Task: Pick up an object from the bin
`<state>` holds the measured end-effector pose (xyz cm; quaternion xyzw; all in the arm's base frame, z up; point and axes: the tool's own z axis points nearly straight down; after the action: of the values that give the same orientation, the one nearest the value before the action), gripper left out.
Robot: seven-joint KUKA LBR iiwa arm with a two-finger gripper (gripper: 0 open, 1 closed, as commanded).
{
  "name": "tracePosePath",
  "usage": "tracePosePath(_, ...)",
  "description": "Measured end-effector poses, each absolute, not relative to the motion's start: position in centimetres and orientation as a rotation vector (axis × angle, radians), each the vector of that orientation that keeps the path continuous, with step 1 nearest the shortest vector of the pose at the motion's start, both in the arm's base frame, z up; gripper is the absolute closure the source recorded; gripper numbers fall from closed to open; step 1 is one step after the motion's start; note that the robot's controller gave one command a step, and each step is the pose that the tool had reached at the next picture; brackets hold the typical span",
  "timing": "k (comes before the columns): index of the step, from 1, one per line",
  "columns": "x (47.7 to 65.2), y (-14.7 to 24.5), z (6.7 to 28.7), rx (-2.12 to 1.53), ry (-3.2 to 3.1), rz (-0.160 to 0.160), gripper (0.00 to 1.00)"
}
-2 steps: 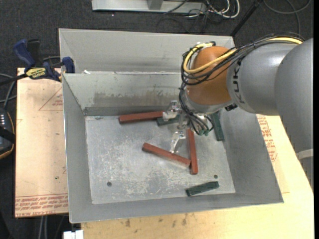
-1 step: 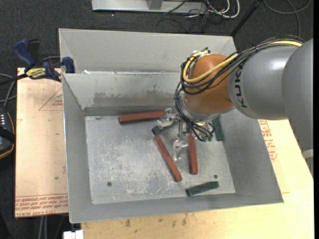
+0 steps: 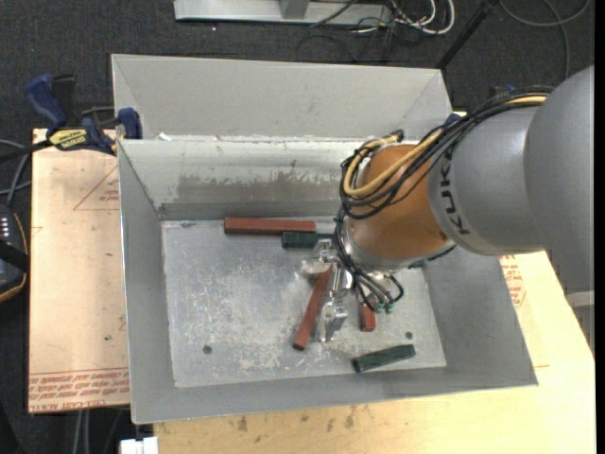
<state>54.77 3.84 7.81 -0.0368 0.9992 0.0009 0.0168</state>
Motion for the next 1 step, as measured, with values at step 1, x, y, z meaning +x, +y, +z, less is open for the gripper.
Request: tracePosePath(1,56.29,4.00,7.78,-0.368,3.128,0.008,1.00)
